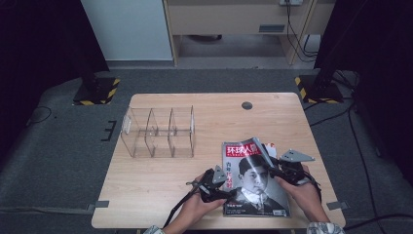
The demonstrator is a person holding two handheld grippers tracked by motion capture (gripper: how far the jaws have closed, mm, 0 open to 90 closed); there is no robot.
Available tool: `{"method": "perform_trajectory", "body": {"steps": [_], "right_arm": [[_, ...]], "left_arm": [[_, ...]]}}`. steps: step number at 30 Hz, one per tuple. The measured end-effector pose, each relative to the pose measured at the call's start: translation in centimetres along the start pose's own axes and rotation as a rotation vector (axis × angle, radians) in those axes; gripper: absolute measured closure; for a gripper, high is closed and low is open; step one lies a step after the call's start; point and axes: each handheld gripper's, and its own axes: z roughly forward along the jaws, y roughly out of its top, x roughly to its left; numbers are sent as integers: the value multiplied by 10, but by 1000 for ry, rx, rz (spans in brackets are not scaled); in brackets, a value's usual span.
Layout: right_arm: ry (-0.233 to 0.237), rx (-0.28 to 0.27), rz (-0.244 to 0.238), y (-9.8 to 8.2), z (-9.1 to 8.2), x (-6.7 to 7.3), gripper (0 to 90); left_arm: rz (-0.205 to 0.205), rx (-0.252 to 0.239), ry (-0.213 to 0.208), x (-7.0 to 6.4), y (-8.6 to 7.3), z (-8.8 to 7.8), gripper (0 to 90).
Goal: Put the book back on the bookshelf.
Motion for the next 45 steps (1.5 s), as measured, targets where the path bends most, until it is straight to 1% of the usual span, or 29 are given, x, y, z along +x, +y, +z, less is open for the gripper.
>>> {"method": "perform_trajectory", "body": {"steps": [1,2,5,6,7,8,9,12,14,16,19,20,22,23,24,26,27,28,29,30,32,33,36,38,39,40,41,42,45], "right_arm": [[20,-4,-4,1,1,4,625],[20,-4,-4,1,1,4,625],[-5,25,-34,-1,7,8,548],[-5,25,-34,-1,7,8,548],[-6,42,-29,-2,10,8,498],[-6,42,-29,-2,10,8,498],[-23,70,-40,-5,14,8,468],[-50,116,-32,-9,18,5,467],[-56,123,-21,-9,18,3,460],[-51,123,-17,-8,17,2,462],[-60,111,-32,-5,14,4,475],[-59,97,-32,-4,12,4,544],[-57,90,-24,-3,12,3,569],[-28,84,13,-5,13,3,579],[-19,86,23,-5,15,3,576],[-13,91,18,-6,16,3,557],[-20,120,16,-8,21,6,491],[-20,120,16,-8,21,6,491],[-53,149,-31,-8,24,8,477],[-56,156,-36,-8,25,8,480],[-57,165,-32,-8,25,7,501],[-66,174,-24,-9,26,3,588],[-61,166,20,-10,25,-1,647],[-59,162,16,-10,25,-2,645],[-64,174,23,-10,27,-1,602],[-64,174,23,-10,27,-1,602],[-56,193,22,-10,28,-1,562],[-53,195,25,-10,28,-2,547],[-48,197,41,-10,29,-2,577]], "left_arm": [[1,0,0,0,0,0,287],[1,0,0,0,0,0,287],[1,0,0,0,0,0,286],[1,0,0,0,0,0,287],[1,0,0,0,0,0,287],[1,0,0,0,0,0,287],[1,0,0,0,0,0,287],[3,0,0,0,0,0,286],[2,0,1,0,0,0,286],[2,0,0,0,0,0,286],[2,0,1,0,0,0,286],[2,0,1,0,0,0,286],[2,0,1,0,0,0,286],[3,0,0,0,0,0,286],[2,0,-1,0,0,0,286],[2,0,-1,0,0,0,286],[2,0,-2,1,0,0,286],[2,0,-2,1,0,0,286],[3,0,-3,1,1,1,286],[4,0,-4,1,1,1,286],[4,0,-4,1,1,1,287],[2,0,-4,1,1,1,287],[2,-1,-4,2,1,2,288],[2,0,-5,2,2,2,288],[3,0,-6,2,2,2,288],[3,0,-6,2,2,2,289],[2,-1,-5,2,2,2,289],[2,-1,-5,2,2,2,289],[4,-1,-4,2,2,2,289]]}}
